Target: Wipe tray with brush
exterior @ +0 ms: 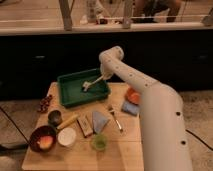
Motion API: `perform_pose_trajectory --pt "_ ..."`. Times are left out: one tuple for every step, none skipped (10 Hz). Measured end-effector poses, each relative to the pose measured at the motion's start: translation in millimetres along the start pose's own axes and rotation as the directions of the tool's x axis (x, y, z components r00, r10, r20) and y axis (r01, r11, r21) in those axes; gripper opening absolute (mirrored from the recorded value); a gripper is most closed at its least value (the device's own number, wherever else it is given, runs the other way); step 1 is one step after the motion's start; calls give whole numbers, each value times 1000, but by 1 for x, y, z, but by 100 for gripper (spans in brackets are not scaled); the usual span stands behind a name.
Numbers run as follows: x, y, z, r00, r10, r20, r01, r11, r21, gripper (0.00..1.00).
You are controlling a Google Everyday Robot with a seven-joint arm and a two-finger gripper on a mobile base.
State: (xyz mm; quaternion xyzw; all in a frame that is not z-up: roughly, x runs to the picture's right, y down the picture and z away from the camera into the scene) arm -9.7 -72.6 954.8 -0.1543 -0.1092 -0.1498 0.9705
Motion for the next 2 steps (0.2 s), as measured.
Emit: perform_pose_trajectory --pt "-15 -1 5 999 -50 14 50 999 -16 0" --pt "-23 4 8 996 -85 28 86 996 -28 0"
